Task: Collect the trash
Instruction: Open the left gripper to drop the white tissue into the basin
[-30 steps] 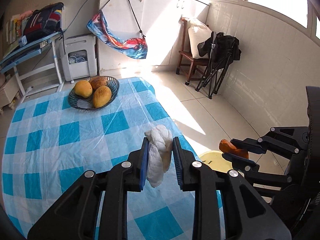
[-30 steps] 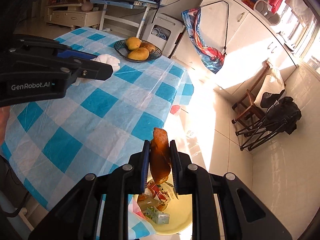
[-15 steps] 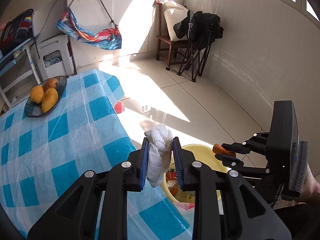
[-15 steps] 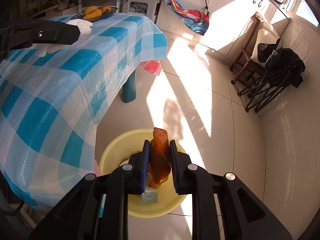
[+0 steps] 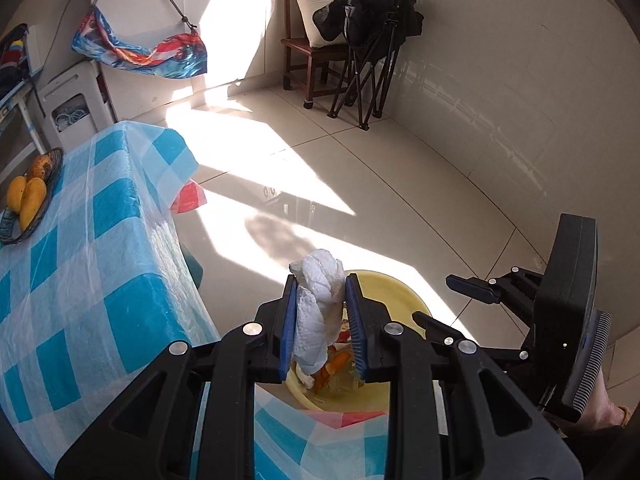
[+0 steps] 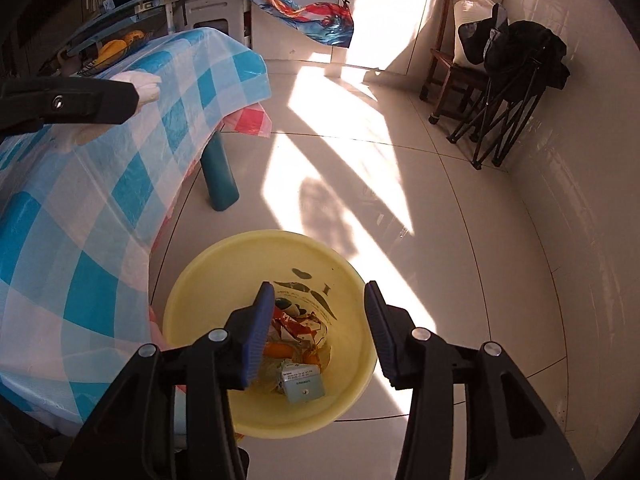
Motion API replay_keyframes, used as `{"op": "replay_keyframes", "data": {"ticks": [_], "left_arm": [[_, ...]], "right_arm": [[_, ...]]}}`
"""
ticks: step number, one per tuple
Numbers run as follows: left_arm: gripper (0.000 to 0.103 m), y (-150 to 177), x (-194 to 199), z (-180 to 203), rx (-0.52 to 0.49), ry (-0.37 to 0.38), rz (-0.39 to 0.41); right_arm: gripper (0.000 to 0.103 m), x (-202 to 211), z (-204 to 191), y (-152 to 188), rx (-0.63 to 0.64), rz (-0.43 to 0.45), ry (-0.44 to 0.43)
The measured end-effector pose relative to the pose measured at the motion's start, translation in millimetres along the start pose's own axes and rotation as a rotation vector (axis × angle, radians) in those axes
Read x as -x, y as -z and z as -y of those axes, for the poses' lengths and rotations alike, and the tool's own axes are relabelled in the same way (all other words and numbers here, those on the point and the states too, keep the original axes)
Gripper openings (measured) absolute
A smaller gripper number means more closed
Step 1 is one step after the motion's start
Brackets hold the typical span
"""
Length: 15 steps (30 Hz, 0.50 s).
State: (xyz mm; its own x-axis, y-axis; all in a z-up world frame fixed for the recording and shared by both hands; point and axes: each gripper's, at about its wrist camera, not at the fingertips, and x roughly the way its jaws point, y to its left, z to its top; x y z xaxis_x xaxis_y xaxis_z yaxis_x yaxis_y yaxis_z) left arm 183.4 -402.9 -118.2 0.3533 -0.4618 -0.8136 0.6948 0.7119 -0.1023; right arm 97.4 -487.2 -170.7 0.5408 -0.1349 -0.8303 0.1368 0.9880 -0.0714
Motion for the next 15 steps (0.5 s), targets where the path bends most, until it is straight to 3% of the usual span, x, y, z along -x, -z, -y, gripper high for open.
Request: {"op": "replay_keyframes", "data": {"ticks": [2,5,7,15], "left_arm": [[0.025,0.0,-12.4,8.5,-0.020,0.028,-0.054],[0.035,5.0,-17.5,20.2,-0.060,0.001,-0.073],[0.043,7.9,-12.4,18.9,-0.052,-0.006,-0.063],[0.048,18.3,30.1,-15.4,0.005,-0.065,0.006]], "right_arm": [[0.047,7.7,5.1,4.3,-0.019,0.017,0.015],[0.051,17.9,12.9,8.7,-0.032,0.041,0.033],[0.052,24.0,14.5,7.9,-0.022,0.056,0.043],[0.060,50.6,-7.9,-19.8,0.107,0.115,0.041]]}}
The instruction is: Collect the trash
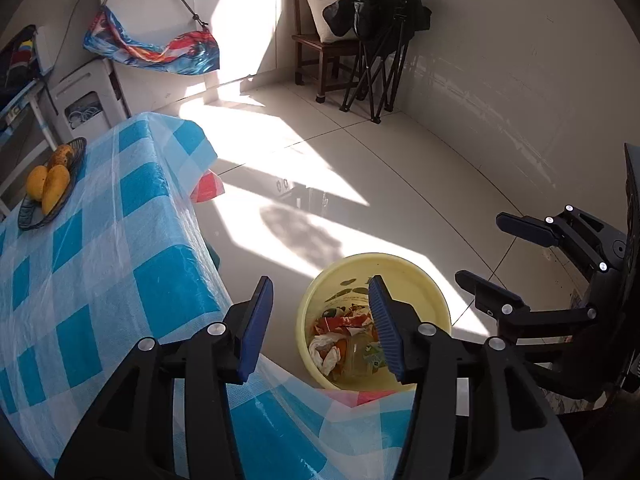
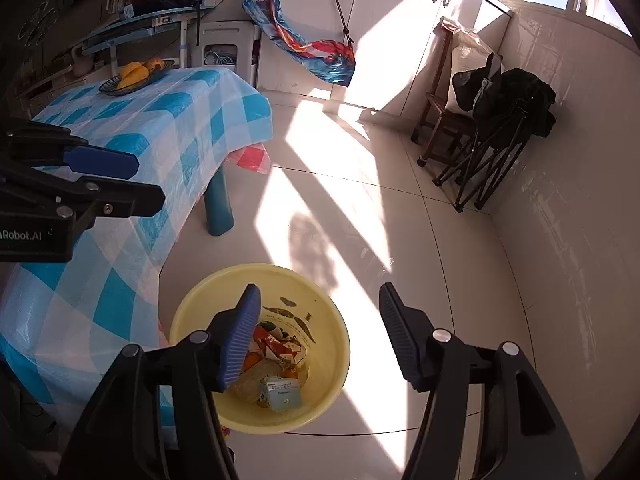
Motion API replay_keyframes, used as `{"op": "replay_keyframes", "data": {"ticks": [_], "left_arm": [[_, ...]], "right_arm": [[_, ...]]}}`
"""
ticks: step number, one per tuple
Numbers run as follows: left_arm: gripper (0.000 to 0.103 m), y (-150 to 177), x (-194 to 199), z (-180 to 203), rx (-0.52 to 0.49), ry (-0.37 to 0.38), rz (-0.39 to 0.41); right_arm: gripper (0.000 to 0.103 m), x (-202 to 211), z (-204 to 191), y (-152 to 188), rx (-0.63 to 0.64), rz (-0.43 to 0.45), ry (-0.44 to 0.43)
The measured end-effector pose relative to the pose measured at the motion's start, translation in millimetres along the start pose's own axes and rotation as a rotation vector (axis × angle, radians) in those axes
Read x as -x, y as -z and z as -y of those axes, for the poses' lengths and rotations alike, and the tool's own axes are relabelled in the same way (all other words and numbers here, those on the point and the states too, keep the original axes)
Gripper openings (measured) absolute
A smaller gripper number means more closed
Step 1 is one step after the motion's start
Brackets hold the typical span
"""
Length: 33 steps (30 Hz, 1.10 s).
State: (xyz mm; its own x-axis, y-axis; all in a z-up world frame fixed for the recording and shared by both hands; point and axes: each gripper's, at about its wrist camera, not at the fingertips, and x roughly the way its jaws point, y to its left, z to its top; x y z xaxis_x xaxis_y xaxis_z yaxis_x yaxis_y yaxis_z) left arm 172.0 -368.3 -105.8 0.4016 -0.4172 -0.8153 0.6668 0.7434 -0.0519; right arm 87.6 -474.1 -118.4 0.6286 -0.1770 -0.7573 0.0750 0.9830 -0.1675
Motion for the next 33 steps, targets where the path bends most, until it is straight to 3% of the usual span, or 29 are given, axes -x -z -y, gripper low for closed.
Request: {"op": "replay_keyframes", "data": {"ticks": [3,7,15,25,33], "left_arm": [[0.051,4.3,22.0,-18.6,0.021,-0.033,0.036],[0.055,12.2,57.1,-49.1,0.067,-0.080,0.091],[0.064,49.0,129.7,-118.4,0.160,-0.211,0.171],[0.066,113.5,202.4,-206.1,0.270,-0.374,0.209],[0.073,139.2,218.9,-238.2,0.297,-0.446,0.209]], "right_arm": [[0.061,11.0,-13.0,-20.6,0.061,0.021,-0.008],[0.070,29.3,-42.9,-53.3,0.170,0.069,-0.019],[0.074,55.1,-131.0,-97.2,0.336,0.096,-0.084],[0.074,40.2,-243.1,-103.9,0.311,0.024,-0.207],[0.074,19.9,-281.7,-110.0,0.221,0.006,-0.222]]}}
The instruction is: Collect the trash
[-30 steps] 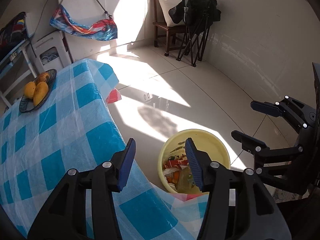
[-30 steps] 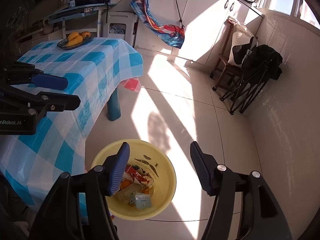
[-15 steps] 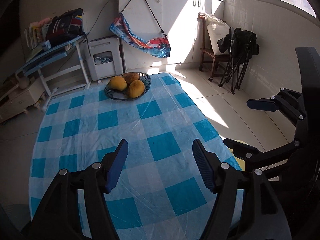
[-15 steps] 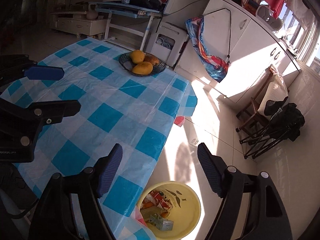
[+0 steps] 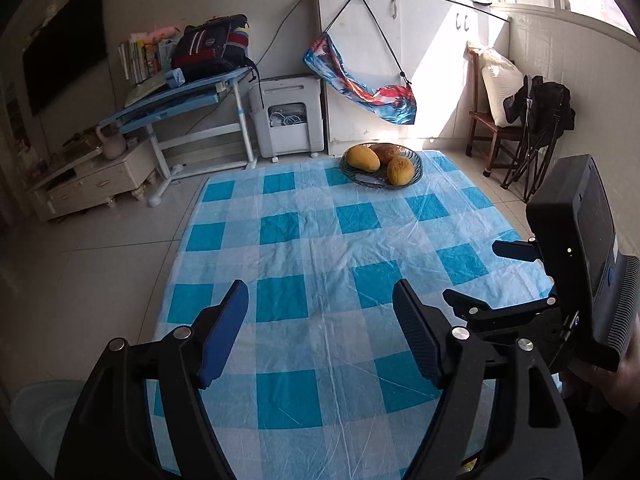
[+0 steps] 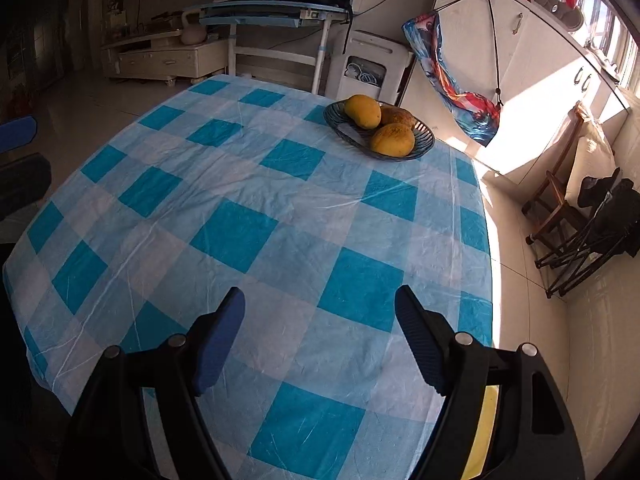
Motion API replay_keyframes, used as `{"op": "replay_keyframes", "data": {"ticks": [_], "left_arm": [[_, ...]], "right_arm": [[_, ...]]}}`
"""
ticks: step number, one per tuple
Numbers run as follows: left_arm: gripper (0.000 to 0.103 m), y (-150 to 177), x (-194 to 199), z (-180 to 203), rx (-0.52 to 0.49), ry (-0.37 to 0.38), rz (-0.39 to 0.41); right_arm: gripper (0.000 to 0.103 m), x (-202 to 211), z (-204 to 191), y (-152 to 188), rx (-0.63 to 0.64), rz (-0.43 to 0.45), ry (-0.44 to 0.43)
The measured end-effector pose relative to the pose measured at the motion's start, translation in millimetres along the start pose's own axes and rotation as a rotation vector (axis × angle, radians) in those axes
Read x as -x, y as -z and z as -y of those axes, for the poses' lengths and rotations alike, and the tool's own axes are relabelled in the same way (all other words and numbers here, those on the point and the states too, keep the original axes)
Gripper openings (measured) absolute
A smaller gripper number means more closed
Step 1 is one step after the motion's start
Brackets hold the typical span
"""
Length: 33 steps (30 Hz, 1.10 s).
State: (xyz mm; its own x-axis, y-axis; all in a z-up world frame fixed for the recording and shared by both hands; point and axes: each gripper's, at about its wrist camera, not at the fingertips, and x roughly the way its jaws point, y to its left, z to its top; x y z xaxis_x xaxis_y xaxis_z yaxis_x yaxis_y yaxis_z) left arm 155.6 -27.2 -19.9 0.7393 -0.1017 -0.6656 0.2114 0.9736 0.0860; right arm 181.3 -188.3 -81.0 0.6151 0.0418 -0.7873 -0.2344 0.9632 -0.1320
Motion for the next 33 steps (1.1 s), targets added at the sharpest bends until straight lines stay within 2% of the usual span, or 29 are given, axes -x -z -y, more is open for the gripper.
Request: {"op": "replay_keyframes", "data": {"ticks": [5,11,16,20,24,33], "left_arm": [[0.079,6.9,-5.8,-11.3,0.024,-0.021,-0.005],[0.089,18.4,-4.2,-17.6,0.053,-0.035,0.014],[0.096,29.8,8.5,-18.3,0.071,-0.059,0.049],[0.096,39.0,21.2,-23.4,0.115,-0.063,0.072],[0.096,45.1,34.6,-25.3,0.133,-0.069,0.099],[0.096,45.1,76.7,-29.5,0.122,-0.135,0.163]], "right_arm": [[0.075,-8.0,1.3,-1.8,-0.062,-0.002,0.024],[0.078,11.0,-1.0,14.0,-0.144,0.055,0.059],[0.082,49.2,-22.1,33.7,-0.148,0.171,0.125],[0.091,88.7,-37.7,47.1,-0.148,0.317,0.188],[0.092,116.4,-43.8,52.4,-0.154,0.437,0.227],[0.092,134.1,-41.9,49.9,-0.197,0.547,0.220]]}}
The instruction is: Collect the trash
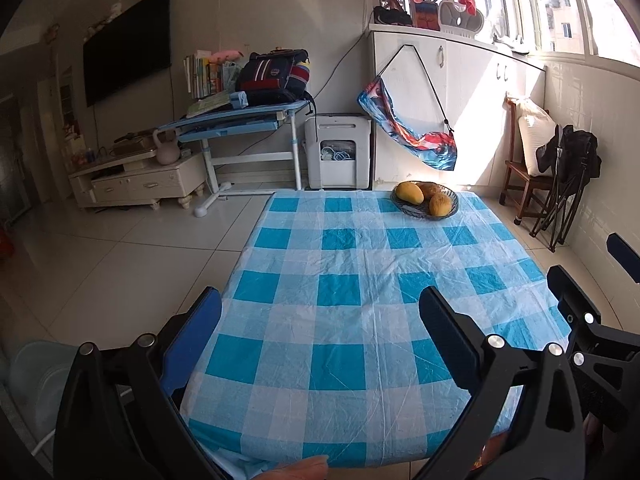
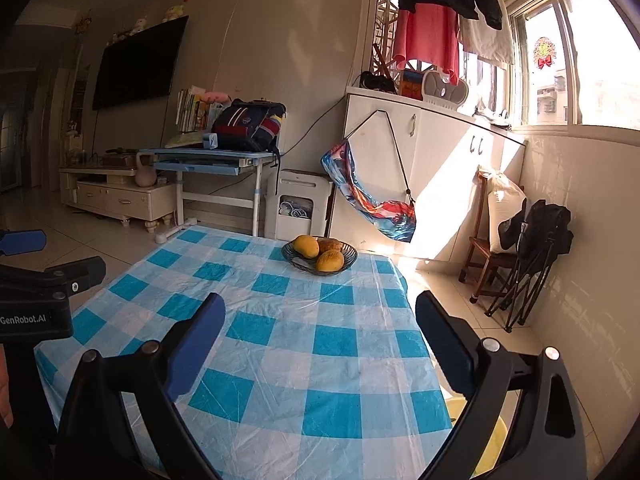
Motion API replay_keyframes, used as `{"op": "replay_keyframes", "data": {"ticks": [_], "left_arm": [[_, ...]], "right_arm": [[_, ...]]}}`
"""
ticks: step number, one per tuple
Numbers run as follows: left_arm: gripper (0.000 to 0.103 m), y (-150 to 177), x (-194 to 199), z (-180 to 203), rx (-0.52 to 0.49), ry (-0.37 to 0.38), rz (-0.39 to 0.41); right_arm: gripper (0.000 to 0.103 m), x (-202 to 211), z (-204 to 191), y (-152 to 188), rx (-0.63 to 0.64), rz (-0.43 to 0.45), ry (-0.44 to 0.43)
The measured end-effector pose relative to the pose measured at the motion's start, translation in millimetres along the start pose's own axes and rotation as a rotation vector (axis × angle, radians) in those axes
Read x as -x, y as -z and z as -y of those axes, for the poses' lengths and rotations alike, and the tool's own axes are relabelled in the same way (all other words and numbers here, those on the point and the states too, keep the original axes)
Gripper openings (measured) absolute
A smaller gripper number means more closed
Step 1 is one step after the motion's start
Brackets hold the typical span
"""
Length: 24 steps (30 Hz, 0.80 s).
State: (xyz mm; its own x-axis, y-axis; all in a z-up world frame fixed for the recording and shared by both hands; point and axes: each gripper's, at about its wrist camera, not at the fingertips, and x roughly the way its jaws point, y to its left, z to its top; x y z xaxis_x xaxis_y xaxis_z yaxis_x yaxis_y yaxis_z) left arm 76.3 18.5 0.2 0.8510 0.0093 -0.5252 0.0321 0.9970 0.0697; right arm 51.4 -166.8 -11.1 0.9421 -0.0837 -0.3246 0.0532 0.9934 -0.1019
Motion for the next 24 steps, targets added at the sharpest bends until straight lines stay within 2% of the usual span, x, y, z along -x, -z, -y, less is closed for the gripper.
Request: {"op": "replay_keyframes", "data": {"ticks": [6,11,17,24], "left_arm": [[0.096,-10.5,29.4,3.1,-0.049,-0.033,0.046],[0.096,-16.2,39.0,3.3,-0.053,-0.050,0.065],[0.096,-18.2,34.3,-1.2,-0.051,-0.053,0.069],[0.096,-18.0,13.1,-13.6,-0.039,-0.031,0.053]], "right_arm": [[0.094,16.0,1.9,-8.5,-0.030,0.056,-0.010],[0.094,18.8,5.2,-7.4,-0.048,0.062,-0.007],[0.095,14.9,4.8,-3.4,-0.043,0.057,0.008],[0.095,-2.1,-1.6,4.8,-0.022,-0.001,0.035]]}}
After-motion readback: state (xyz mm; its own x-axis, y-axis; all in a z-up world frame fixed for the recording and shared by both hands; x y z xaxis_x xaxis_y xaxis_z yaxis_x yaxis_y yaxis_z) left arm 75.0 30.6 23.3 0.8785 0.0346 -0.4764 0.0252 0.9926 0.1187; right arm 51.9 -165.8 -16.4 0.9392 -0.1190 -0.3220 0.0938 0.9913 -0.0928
